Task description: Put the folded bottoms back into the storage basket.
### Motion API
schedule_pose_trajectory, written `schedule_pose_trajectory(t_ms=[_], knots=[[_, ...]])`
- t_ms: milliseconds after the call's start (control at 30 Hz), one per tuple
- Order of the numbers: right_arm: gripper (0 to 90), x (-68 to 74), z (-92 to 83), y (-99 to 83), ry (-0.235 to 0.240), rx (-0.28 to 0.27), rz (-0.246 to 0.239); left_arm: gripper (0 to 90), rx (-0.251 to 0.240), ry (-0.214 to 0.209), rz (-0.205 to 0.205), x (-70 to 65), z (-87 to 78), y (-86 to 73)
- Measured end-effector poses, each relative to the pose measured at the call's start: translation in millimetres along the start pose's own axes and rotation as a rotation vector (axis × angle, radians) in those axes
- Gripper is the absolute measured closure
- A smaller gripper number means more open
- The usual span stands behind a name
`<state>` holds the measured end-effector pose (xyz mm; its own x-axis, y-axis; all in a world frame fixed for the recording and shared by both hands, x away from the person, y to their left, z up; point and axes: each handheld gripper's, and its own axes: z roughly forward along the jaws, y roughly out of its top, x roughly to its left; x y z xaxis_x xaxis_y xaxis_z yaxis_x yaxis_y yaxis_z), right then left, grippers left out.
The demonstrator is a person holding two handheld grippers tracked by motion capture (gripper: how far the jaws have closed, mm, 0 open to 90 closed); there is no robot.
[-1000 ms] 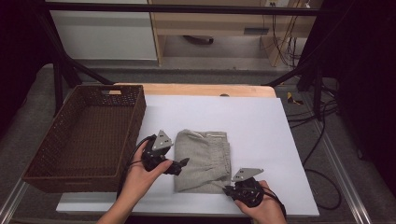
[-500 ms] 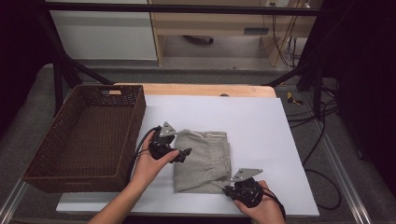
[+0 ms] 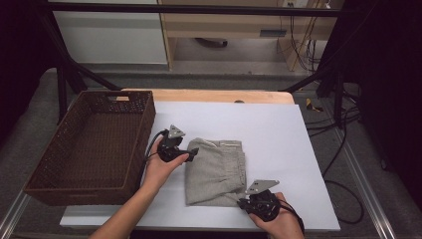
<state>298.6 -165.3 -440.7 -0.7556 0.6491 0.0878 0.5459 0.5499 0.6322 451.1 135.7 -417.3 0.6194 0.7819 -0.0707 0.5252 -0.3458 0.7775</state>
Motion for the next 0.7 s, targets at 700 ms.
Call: schedule_pose_trajectory(t_ms=[700], knots=[[85.6,1.0,0.2,-0.7,-0.007,-0.004,-0.023,46.2,0.076,-0.063,-0.166,23.8,33.1,-1.0]])
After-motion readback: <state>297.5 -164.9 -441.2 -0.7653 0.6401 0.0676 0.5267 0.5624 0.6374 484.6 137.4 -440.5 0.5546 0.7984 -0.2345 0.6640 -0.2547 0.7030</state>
